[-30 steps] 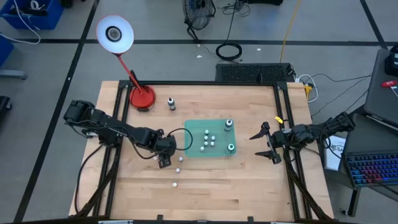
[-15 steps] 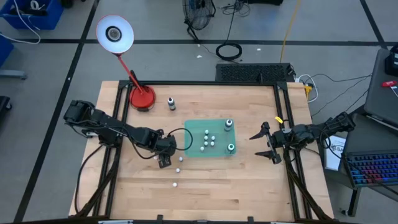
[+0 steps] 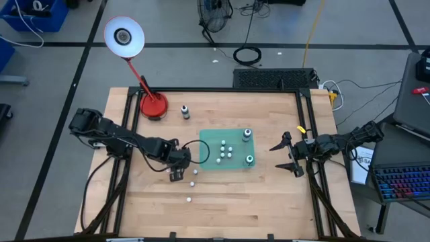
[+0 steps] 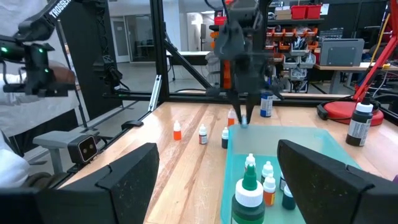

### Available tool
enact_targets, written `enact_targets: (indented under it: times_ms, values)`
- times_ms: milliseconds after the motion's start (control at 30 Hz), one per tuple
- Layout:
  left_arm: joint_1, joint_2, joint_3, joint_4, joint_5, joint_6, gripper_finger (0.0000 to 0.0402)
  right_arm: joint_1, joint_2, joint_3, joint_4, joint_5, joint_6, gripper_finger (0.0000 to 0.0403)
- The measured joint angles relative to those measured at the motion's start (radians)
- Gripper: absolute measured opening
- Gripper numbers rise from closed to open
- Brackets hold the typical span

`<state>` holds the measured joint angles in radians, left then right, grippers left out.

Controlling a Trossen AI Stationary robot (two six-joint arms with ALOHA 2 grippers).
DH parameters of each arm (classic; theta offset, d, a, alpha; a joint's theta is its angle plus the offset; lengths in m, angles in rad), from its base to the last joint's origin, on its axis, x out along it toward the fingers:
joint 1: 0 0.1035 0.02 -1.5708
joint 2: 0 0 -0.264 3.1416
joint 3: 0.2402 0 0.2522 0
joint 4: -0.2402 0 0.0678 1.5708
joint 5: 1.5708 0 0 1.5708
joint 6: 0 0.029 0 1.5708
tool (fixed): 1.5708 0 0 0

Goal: Pick & Place food coloring
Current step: Put the small dark blue food coloring bottle into the blue bin

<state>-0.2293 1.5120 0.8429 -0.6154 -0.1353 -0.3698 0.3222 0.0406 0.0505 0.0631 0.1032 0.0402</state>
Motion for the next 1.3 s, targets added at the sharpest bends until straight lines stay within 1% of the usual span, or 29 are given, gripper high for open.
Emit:
enact_targets:
  times_ms: [100, 233, 367, 500, 633, 800, 967, 1100, 1300]
  values:
    - [-0.007, -0.006, 0.094, -0.067, -0.070, 0.056, 0.0056, 0.000, 0.000, 0.000, 0.000, 0.000, 0.000, 0.0313]
    - [-0.004, -0.005, 0.264, -0.179, -0.140, 0.119, 0.0056, 0.000, 0.000, 0.000, 0.000, 0.000, 0.000, 0.0313]
    - [0.024, 0.015, 0.427, -0.207, -0.151, 0.194, 0.0056, 0.000, 0.000, 0.000, 0.000, 0.000, 0.000, 0.0313]
    - [0.063, 0.096, 0.568, -0.224, -0.151, 0.254, 0.0056, 0.000, 0.000, 0.000, 0.000, 0.000, 0.000, 0.0313]
    - [0.092, 0.246, 0.680, -0.255, -0.126, 0.330, 0.0056, 0.000, 0.000, 0.000, 0.000, 0.000, 0.000, 0.0313]
    - [0.114, 0.404, 0.743, -0.247, -0.076, 0.422, 0.0056, 0.000, 0.000, 0.000, -0.001, 0.000, 0.000, 0.0313]
    - [0.143, 0.505, 0.751, -0.225, -0.035, 0.439, 0.0056, 0.000, 0.000, 0.000, -0.001, 0.000, 0.000, 0.0313]
    - [0.161, 0.551, 0.751, -0.193, -0.019, 0.439, 0.0056, 0.000, 0.000, 0.000, 0.000, 0.000, 0.000, 0.0313]
    - [0.175, 0.565, 0.751, -0.188, 0.009, 0.434, 0.0056, 0.000, 0.000, 0.000, 0.000, 0.000, 0.000, 0.0313]
